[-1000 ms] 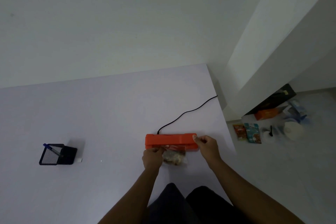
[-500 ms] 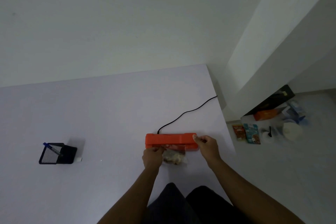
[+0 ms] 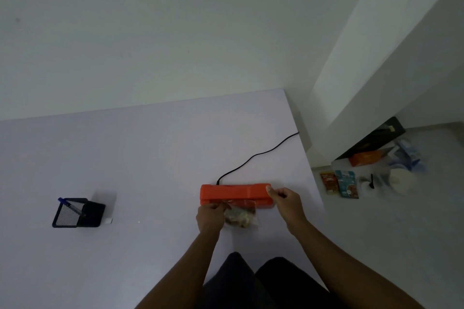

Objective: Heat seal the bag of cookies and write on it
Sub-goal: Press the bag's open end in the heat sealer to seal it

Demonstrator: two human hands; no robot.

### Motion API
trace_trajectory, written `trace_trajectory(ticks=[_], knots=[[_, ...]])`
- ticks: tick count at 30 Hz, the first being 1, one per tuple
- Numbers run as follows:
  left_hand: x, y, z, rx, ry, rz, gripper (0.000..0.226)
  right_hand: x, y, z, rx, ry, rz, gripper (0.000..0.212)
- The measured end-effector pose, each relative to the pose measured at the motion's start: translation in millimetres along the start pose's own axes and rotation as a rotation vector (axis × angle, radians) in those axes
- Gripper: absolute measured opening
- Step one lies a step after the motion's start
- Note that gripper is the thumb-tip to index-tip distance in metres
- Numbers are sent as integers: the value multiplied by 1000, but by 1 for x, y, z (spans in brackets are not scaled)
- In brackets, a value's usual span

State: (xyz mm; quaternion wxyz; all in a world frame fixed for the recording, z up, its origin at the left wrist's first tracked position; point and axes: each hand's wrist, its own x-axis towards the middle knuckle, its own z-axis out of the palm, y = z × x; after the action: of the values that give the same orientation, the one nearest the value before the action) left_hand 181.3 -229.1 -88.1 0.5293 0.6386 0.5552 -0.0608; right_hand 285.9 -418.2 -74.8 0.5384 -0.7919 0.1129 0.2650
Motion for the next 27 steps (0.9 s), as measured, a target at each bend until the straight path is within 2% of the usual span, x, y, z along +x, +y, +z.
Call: trace_trajectory(ticks=[3,5,11,15,16,19,21,27], knots=[[0,0,1,-4,2,-9,23,-12,4,0,104,-29,1,54],[1,-1,2,-10,5,-3,23,-16,8,-1,176,-19,-6,56],[1,1,1,-9,11,1,21,-18,0,-2,125,-48,-165,29],[0,1,1,-15,17,-14,20,-13,1,4,-69,-8,-245,9],[-1,2,1,-14,17,-14,20,-12,3,6,-119,0,-252,12],[-1,3,0,4,14,-4,20,-5,11,7,-287,-22,-245,48],[-1,5,-1,35,12,8,19,0,19,7,-446,-51,-243,61],[-13,7,3,165,89,89,22,2,19,7,-580,-31,-223,68]])
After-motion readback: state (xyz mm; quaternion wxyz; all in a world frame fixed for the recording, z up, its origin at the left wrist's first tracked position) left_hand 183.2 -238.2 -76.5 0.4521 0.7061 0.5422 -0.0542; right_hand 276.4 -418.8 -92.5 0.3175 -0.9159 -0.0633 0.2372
